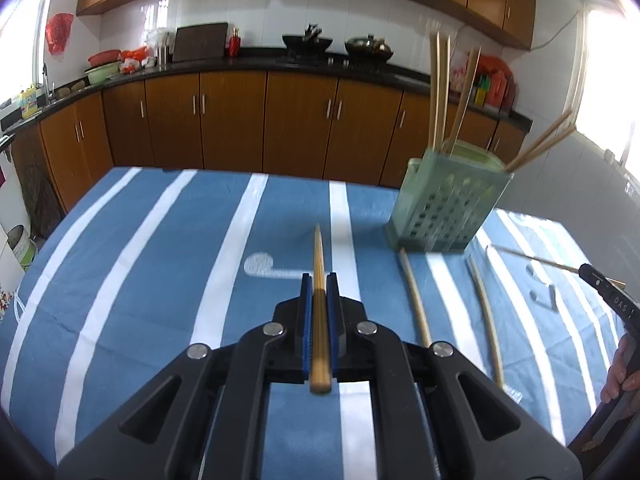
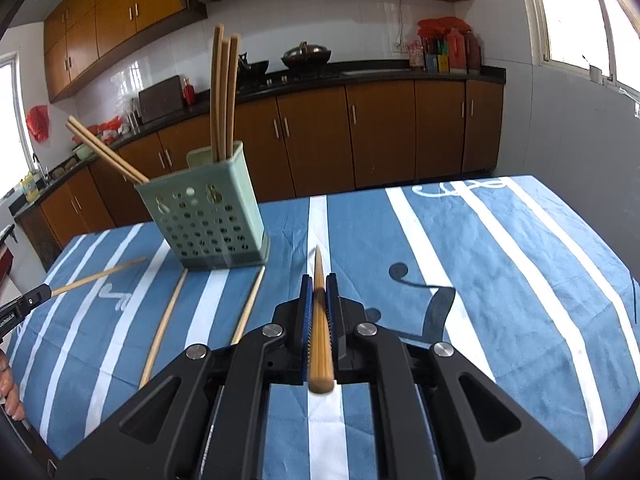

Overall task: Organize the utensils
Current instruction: 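Carry both chopsticks over the green holder and open both tools to drop them in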

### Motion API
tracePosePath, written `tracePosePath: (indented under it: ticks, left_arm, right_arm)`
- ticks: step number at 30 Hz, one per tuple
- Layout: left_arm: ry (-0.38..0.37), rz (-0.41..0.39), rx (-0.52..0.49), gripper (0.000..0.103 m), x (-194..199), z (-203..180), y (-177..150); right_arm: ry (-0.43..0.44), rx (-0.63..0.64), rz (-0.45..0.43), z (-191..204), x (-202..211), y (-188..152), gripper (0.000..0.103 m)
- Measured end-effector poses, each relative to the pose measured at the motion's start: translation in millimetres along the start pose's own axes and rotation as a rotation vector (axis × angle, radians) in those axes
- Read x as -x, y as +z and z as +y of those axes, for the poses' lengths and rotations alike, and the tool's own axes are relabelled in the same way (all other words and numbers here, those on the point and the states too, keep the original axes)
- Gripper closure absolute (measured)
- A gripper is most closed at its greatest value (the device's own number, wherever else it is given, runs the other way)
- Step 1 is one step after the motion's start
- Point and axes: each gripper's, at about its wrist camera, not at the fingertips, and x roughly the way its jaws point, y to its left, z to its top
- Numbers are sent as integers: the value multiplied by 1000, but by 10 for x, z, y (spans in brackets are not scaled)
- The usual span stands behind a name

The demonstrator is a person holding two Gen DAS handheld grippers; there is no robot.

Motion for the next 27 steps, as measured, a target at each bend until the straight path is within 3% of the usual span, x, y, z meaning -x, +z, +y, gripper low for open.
tracePosePath:
  ticks: [8, 18, 27]
  left_arm:
    - [-25, -90, 19, 95, 256, -31, 228]
    - [-48, -134, 15, 95, 436, -56, 393]
    - [-125, -209, 0, 95, 773, -235, 646]
  right_arm:
    - [17, -18, -87, -16, 187, 189, 96]
    - [43, -17, -142, 35, 351, 346, 96]
    - [144, -24, -231, 156, 669, 677, 96]
